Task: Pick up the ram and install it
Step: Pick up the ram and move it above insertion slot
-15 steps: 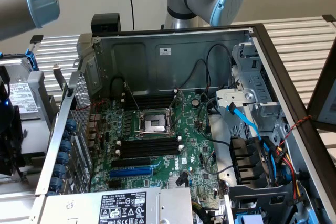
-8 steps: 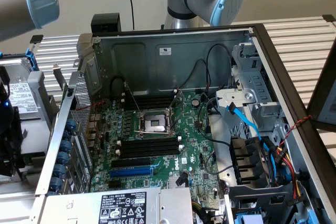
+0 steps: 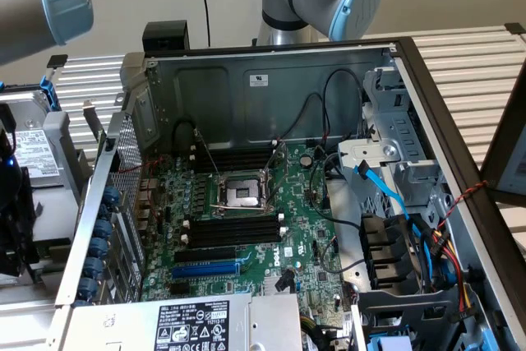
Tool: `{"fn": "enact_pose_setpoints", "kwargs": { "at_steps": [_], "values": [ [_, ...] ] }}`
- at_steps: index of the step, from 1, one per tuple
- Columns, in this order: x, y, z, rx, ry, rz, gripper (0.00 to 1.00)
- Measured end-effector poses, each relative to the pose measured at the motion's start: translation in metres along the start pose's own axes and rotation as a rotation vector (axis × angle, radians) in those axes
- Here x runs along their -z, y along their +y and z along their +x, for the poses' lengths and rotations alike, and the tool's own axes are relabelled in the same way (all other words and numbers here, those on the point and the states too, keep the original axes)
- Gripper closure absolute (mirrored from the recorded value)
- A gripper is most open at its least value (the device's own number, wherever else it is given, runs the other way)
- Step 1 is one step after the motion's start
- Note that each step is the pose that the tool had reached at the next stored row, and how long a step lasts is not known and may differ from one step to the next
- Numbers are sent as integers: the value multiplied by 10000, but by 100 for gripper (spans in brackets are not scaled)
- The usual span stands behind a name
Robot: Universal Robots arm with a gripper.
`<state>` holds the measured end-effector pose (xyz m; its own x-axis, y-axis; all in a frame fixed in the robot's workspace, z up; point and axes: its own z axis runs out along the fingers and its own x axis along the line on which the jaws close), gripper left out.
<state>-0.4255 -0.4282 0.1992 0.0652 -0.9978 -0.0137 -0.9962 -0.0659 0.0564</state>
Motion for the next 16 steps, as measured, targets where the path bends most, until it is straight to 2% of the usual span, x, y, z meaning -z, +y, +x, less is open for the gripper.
{"fn": "enact_pose_setpoints", "kwargs": {
  "at_steps": [5, 12, 16],
  "values": [
    [0, -7, 0, 2, -46, 4, 68],
    [0, -7, 1, 3, -51, 3, 68],
    [-2, -8, 1, -42, -94, 6, 68]
  ]
}}
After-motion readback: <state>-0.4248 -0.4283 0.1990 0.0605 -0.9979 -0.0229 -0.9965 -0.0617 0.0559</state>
